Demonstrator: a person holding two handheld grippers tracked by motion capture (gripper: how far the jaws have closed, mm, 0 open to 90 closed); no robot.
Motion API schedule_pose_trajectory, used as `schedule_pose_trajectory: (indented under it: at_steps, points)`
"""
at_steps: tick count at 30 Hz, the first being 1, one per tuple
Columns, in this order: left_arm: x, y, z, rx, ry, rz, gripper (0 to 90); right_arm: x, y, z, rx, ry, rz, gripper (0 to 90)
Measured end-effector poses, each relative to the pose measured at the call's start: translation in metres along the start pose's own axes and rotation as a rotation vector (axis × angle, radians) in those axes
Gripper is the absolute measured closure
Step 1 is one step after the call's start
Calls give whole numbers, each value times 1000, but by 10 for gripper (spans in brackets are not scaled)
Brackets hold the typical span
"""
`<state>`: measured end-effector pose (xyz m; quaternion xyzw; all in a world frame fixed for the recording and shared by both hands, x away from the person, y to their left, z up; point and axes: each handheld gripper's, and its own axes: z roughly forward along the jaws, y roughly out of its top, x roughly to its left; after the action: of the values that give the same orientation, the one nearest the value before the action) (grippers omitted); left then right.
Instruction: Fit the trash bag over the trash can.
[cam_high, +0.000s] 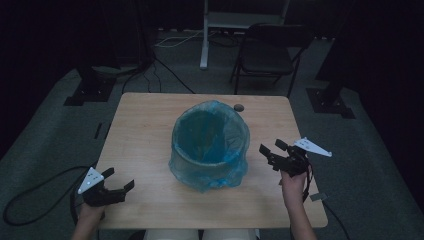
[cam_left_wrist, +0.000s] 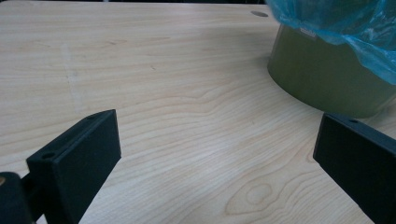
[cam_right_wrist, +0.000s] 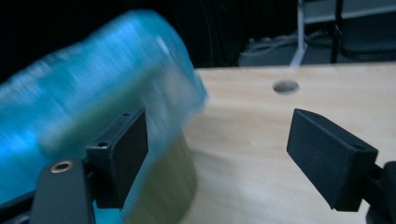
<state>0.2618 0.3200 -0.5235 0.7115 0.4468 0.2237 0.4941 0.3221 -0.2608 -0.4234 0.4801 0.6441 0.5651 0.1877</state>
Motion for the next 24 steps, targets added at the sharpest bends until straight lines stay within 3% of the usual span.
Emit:
schedule_pose_trajectory:
  at_steps: [4,5,8,9,10,11,12,14,15,16,19,20,23,24]
  points:
    - [-2,0,2,9,-1,13,13,11,17,4,-31,33,-12,200]
    - [-2,0,2,5,-3,10,13,21,33,9,-59,78,-18,201]
    - [-2,0,2,3,-2,4,13,36,54,21,-52,181,-25,201]
    - [-2,0,2,-1,-2,5,13,36,54,21,-52,181,-25,201]
    - [-1,0,2,-2,0,-2,13,50,69,36,-31,266,-39,201]
    - [-1,0,2,-2,0,-2,13,50,69,36,-31,266,-39,201]
    - [-1,0,2,-6,1,-3,13,61,79,51,-9,303,-64,201]
    - [-2,0,2,-4,3,2,13,71,87,69,22,361,-75,201]
    - [-2,0,2,-4,3,2,13,71,87,69,22,361,-75,201]
    - [-2,0,2,-2,5,2,13,81,94,86,55,397,-94,200]
    - [-3,0,3,-2,0,5,13,95,102,111,120,479,-128,200]
    - [-4,-1,4,2,-4,4,13,100,103,122,167,502,-135,200]
    - [-5,-1,5,5,-8,5,13,103,102,128,191,500,-147,200]
    - [-5,-2,5,12,-9,9,13,107,101,138,232,495,-178,200]
